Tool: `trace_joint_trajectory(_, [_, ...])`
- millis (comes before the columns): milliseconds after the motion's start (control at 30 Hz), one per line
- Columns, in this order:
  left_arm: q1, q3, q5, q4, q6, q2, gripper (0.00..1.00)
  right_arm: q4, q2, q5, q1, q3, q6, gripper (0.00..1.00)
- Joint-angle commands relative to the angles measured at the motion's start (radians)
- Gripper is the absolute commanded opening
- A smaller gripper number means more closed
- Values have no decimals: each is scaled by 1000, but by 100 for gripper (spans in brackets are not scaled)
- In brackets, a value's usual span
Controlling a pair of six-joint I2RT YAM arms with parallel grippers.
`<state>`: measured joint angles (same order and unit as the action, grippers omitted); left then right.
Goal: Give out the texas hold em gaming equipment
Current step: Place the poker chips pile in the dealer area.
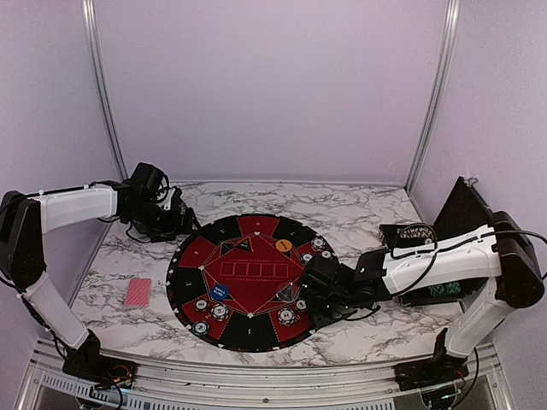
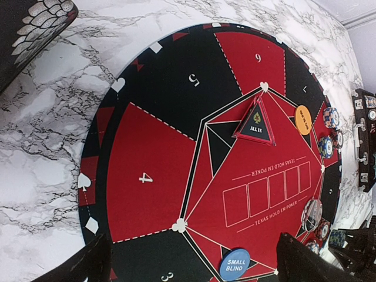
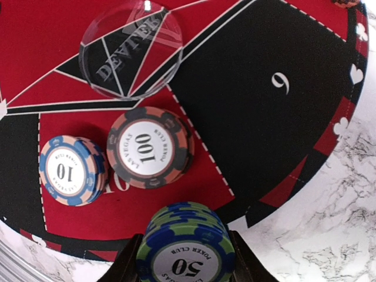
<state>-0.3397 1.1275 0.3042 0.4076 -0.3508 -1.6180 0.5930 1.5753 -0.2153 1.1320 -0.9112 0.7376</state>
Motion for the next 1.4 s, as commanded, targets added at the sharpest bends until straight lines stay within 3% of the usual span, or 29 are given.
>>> trace_joint_trajectory(0, [3,9,-1,-3,18,-20,99,-44,10,-17,33,-5,52,29])
trace_joint_trajectory(1367, [2,9,6,-1,13,-27,99,-65,132,-3,104,-57,67,33])
